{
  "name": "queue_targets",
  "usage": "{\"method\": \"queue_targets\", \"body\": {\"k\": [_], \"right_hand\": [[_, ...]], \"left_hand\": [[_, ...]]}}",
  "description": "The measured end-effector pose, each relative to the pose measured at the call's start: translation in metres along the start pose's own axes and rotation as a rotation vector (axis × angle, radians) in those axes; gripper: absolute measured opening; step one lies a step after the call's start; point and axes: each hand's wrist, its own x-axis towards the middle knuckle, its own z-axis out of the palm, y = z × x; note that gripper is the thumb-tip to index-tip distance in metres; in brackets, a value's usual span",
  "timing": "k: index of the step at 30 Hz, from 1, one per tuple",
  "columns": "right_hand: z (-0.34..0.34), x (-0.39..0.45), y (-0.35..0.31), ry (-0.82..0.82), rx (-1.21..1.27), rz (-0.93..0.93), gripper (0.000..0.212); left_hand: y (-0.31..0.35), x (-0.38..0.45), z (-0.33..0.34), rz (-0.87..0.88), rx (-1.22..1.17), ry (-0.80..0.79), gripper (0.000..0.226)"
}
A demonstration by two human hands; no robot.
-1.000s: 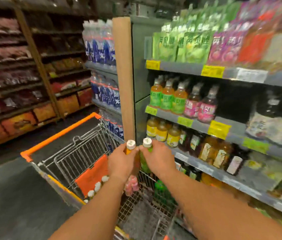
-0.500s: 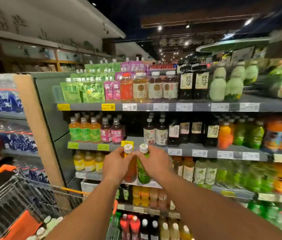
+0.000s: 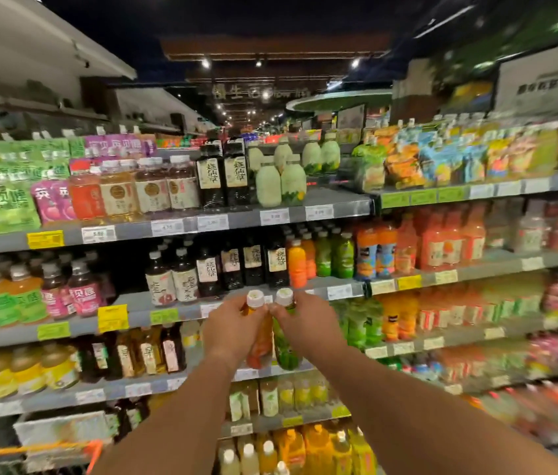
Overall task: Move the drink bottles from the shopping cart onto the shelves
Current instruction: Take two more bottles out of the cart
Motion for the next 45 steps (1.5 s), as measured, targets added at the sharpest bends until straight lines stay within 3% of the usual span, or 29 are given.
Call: {"method": "queue_targets", "body": {"k": [8,16,19,23,30,34,45], "right_hand": [[-0.039,0.055,0.079,0.101,-0.084,0.074,0.03],[-0.043,0.128,0.134,0.08,-0.139,0.151,0.048],[-0.037,0.163,0.153,0.088,-0.113,0.106,0.046],[-0.027,0.211,0.173,0.084,-0.06,0.021,0.032],[-0.011,0.272,0.196,-0.052,0.009,-0.108,0.025],[-0.001,0.291,0.205,-0.066,-0.006,-0.186,0.023],[0.012,0.333,0.216,-0.069,-0.088,-0.084,0.029]], "left_hand": [[0.047,0.05,0.099,0.086,-0.089,-0.149,0.03],[0.073,0.11,0.161,0.077,-0.077,-0.194,0.039],[0.077,0.137,0.181,0.089,-0.051,-0.146,0.038],[0.085,0.169,0.205,0.1,-0.017,-0.032,0.017],[0.095,0.212,0.233,0.004,0.032,0.045,0.014],[0.091,0.23,0.246,0.0,0.119,0.062,0.021],[0.087,0.261,0.266,-0.065,0.399,0.018,0.04]]}}
